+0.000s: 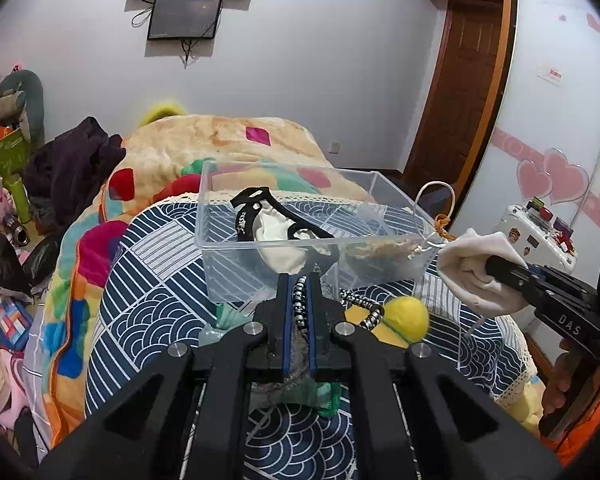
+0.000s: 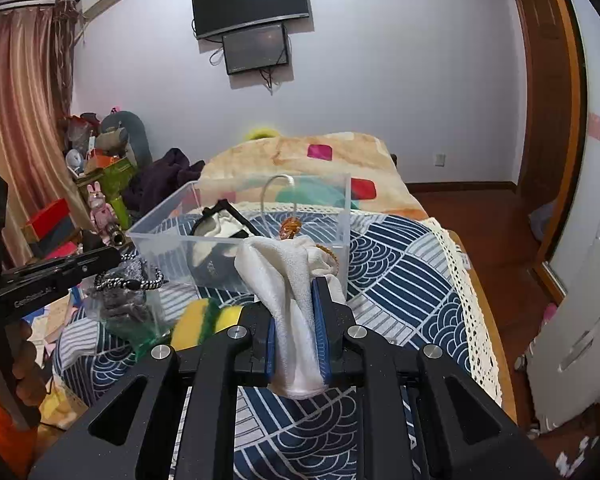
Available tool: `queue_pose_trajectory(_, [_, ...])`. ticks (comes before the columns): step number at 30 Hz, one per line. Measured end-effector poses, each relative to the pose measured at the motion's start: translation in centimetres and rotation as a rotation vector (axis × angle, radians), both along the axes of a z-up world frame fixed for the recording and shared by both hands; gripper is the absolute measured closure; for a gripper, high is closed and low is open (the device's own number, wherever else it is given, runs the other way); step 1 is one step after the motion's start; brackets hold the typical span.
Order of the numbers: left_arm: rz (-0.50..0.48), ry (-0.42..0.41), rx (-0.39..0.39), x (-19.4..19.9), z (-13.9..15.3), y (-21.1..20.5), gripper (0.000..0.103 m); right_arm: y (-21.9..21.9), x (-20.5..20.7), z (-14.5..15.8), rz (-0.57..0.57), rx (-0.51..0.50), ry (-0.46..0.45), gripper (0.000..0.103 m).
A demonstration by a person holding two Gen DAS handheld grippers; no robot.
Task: Organize soft objects
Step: 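Lift both items over the clear box and release them inside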
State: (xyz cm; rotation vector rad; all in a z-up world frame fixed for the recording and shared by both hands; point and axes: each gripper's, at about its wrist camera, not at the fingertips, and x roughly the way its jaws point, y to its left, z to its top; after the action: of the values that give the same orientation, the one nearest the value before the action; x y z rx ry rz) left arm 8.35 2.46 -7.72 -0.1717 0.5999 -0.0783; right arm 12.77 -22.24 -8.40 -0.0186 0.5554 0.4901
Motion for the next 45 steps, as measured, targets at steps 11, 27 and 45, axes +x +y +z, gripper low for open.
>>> queue_pose_trajectory(11, [-0.032,0.109,0.024,-0.5,-3.1,0.3,0.097,0.2,0.3,-0.6,0.015,-0.005,0.012,0.088])
queue_pose_trajectory(27, [0.003,0.016,-0.008,-1.4,-0.2,1.1,0.098,0.5,0.0,-0.2,0.015,-0.006,-0.002,0.088])
queue_pose_trajectory(45, [-0.004,0.073,0.099,0.8,-3.0,-0.5,0.097,1.3,0.5,0.3,0.027,-0.014,-0.027,0.088])
